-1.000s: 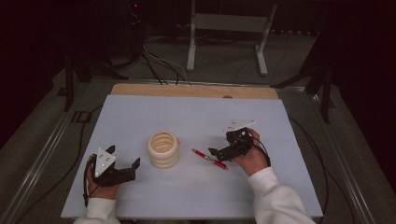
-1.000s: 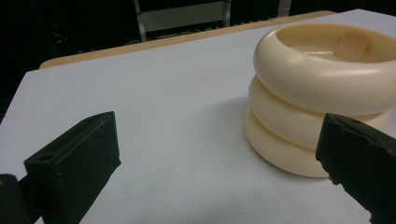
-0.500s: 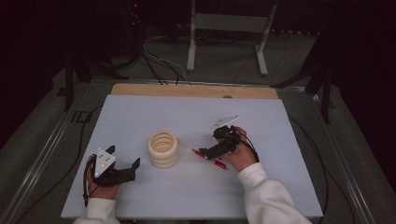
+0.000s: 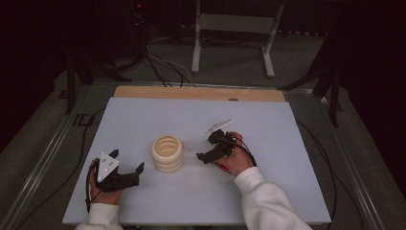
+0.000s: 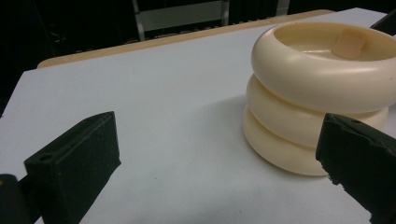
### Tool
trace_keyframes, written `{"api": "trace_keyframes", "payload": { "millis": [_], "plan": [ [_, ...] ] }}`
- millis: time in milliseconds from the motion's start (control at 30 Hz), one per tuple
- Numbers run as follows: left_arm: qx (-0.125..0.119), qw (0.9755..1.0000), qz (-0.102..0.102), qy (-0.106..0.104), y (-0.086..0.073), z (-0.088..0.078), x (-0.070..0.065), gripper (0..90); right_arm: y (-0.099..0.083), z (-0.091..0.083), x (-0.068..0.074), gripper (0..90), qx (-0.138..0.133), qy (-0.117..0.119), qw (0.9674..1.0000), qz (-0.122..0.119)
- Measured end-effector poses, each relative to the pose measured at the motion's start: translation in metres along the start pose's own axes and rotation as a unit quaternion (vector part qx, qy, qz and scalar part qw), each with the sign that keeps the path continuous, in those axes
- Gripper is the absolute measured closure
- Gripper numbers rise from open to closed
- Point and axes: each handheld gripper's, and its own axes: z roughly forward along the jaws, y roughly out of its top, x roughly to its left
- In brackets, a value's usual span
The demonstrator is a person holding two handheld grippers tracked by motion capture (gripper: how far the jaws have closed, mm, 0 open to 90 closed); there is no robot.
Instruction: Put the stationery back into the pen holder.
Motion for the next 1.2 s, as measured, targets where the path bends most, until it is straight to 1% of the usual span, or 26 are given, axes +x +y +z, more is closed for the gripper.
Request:
{"api": "trace_keyframes", "payload": {
  "millis": [33, 67, 133, 167, 267, 367, 433, 567, 700, 767, 867, 933, 967, 1000, 1200],
  "plan": [
    [0.0, 1.0, 0.0, 0.0, 0.0, 0.0, 0.0, 0.3, 0.0, 0.0, 0.0, 10.0, 0.0, 0.0, 1.0, 0.0],
    [0.0, 1.0, 0.0, 0.0, 0.0, 0.0, 0.0, 0.2, 0.001, 0.004, 0.002, 15.5, 0.001, -0.002, 1.0, 0.001],
    [0.0, 1.0, 0.0, 0.0, 0.0, 0.0, 0.0, 0.3, 0.002, 0.007, 0.004, 17.3, 0.007, -0.01, 0.9999, -0.003],
    [0.0, 1.0, 0.0, 0.0, 0.0, 0.0, 0.0, 0.3, 0.002, 0.007, 0.004, 17.3, 0.007, -0.01, 0.9999, -0.003],
    [0.001, 1.0, 0.001, 0.0, 0.0, 0.0, 0.0, 0.2, 0.001, 0.012, 0.006, 21.5, 0.018, -0.017, 0.9996, -0.01],
    [0.0, 1.0, 0.0, 0.0, 0.0, 0.0, 0.0, 0.2, 0.001, 0.014, 0.007, 35.4, 0.022, -0.019, 0.9993, -0.021],
    [0.001, 1.0, 0.001, -0.001, 0.0, 0.001, 0.0, 0.2, 0.001, 0.017, 0.008, 44.8, 0.031, -0.021, 0.999, -0.025],
    [0.002, 1.0, 0.002, -0.001, 0.0, 0.001, 0.0, 0.3, 0.0, 0.024, 0.01, 57.1, 0.056, -0.024, 0.9976, -0.033],
    [0.003, 1.0, 0.002, -0.002, 0.0, 0.001, 0.0, 0.2, 0.001, 0.031, 0.01, 63.0, 0.056, -0.021, 0.9977, -0.03],
    [0.003, 1.0, 0.003, -0.002, 0.0, 0.001, 0.0, 0.2, 0.003, 0.035, 0.01, 64.8, 0.062, -0.022, 0.9974, -0.029],
    [0.003, 1.0, 0.002, -0.003, -0.001, 0.001, 0.0, 0.2, 0.004, 0.04, 0.011, 68.0, 0.072, -0.028, 0.9964, -0.035],
    [0.003, 1.0, 0.002, -0.003, -0.001, 0.001, -0.001, 0.3, 0.005, 0.041, 0.012, 73.0, 0.074, -0.028, 0.9963, -0.034],
    [0.004, 1.0, 0.003, -0.003, -0.001, 0.002, -0.001, 0.2, 0.005, 0.041, 0.013, 77.7, 0.075, -0.03, 0.996, -0.037],
    [0.004, 1.0, 0.003, -0.003, -0.001, 0.002, -0.001, 0.2, 0.005, 0.041, 0.013, 80.0, 0.077, -0.03, 0.9957, -0.04],
    [0.004, 1.0, 0.002, -0.002, -0.001, 0.002, -0.001, 0.3, 0.006, 0.04, 0.015, 81.4, 0.081, -0.035, 0.9949, -0.049]
  ]
}}
